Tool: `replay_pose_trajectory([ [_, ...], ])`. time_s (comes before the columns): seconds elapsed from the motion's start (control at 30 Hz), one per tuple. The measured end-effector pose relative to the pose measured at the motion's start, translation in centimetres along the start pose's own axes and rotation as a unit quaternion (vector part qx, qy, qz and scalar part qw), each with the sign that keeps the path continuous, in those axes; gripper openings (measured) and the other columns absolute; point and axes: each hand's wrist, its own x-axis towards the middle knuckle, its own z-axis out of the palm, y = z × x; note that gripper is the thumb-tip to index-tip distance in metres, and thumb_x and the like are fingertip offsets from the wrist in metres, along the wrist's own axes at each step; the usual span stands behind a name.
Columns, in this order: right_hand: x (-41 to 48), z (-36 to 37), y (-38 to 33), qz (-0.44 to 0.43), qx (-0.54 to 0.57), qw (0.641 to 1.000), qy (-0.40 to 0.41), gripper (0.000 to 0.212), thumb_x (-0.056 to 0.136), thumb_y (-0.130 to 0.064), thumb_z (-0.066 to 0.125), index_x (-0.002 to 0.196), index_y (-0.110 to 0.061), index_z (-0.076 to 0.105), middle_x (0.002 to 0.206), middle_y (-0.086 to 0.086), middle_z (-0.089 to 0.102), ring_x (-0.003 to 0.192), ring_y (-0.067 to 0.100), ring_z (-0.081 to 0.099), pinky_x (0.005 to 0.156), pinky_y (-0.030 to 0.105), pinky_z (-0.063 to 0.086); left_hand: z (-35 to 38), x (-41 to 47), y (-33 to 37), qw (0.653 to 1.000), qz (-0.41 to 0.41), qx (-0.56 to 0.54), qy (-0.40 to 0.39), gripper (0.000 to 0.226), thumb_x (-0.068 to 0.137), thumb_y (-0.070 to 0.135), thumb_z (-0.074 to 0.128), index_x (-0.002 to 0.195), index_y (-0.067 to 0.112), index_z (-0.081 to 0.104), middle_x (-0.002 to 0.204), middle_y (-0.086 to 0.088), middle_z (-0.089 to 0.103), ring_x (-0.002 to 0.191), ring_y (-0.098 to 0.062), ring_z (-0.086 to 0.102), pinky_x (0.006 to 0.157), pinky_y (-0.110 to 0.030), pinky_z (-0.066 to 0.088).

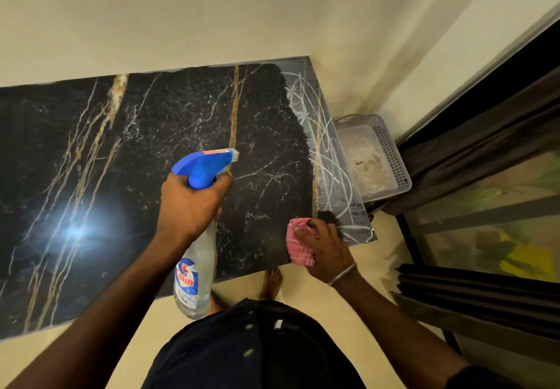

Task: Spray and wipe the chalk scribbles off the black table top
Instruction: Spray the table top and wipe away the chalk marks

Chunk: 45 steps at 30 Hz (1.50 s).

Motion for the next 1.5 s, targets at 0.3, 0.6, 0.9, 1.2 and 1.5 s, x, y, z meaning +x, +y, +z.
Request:
replay_pose_trajectory([
  [0.3, 2.3, -1.6, 1.4, 0.27, -0.018, 0.958, 0.09, 0.056, 0.071, -0.036, 0.068, 0.122, -0.019, 0.056, 0.118, 0.021, 0.05, 0.099, 0.042, 0.052, 0.078, 0.048, 0.052, 1.4, 0.5, 1.1, 1.0, -0.002, 0.001, 0.025, 0.023, 0.088, 0.019, 0.069, 0.072, 0.005, 0.059, 0.05, -0.005, 0.057, 0.039, -0.006, 0.053, 0.044, -0.014, 0.044],
  [0.6, 5.3, -0.1, -2.0, 0.008, -0.006, 1.0, -0.017, 0.082, 0.053, -0.043, 0.084, 0.127, -0.029, 0.05, 0.126, 0.014, 0.052, 0.103, 0.038, 0.056, 0.064, 0.042, 0.058, 2.7, 0.7, 1.7, 0.999, -0.003, 0.015, 0.045, 0.025, 0.087, 0.02, 0.069, 0.075, 0.001, 0.06, 0.055, -0.014, 0.059, 0.04, -0.007, 0.053, 0.045, -0.017, 0.046],
  [0.9, 5.8, -1.8, 3.2, 0.277, 0.025, 0.956, 0.093, 0.062, 0.07, -0.038, 0.075, 0.127, -0.021, 0.056, 0.13, 0.023, 0.047, 0.109, 0.046, 0.05, 0.082, 0.05, 0.048, 3.0, 0.8, 1.9, 0.998, 0.006, -0.003, 0.063, 0.024, 0.089, 0.018, 0.069, 0.079, -0.002, 0.061, 0.058, -0.02, 0.058, 0.04, -0.007, 0.052, 0.044, -0.013, 0.044],
  [1.2, 8.8, -0.8, -2.3, 0.023, -0.031, 0.999, -0.02, 0.066, 0.065, -0.047, 0.072, 0.126, -0.031, 0.052, 0.125, 0.01, 0.047, 0.102, 0.033, 0.052, 0.084, 0.05, 0.052, 1.9, 1.3, 1.1, 0.998, -0.008, -0.001, 0.07, 0.023, 0.088, 0.022, 0.07, 0.078, 0.002, 0.062, 0.058, -0.019, 0.06, 0.044, -0.013, 0.055, 0.046, -0.019, 0.047],
  [1.5, 9.1, -3.1, 4.9, 0.262, 0.015, 0.963, 0.067, 0.051, 0.08, -0.04, 0.064, 0.128, -0.023, 0.055, 0.131, 0.016, 0.042, 0.106, 0.038, 0.047, 0.077, 0.042, 0.047, -0.4, 4.0, 0.7, 0.998, 0.007, -0.011, 0.055, 0.02, 0.088, 0.019, 0.07, 0.079, 0.003, 0.062, 0.055, -0.013, 0.06, 0.042, -0.008, 0.055, 0.045, -0.015, 0.045],
])
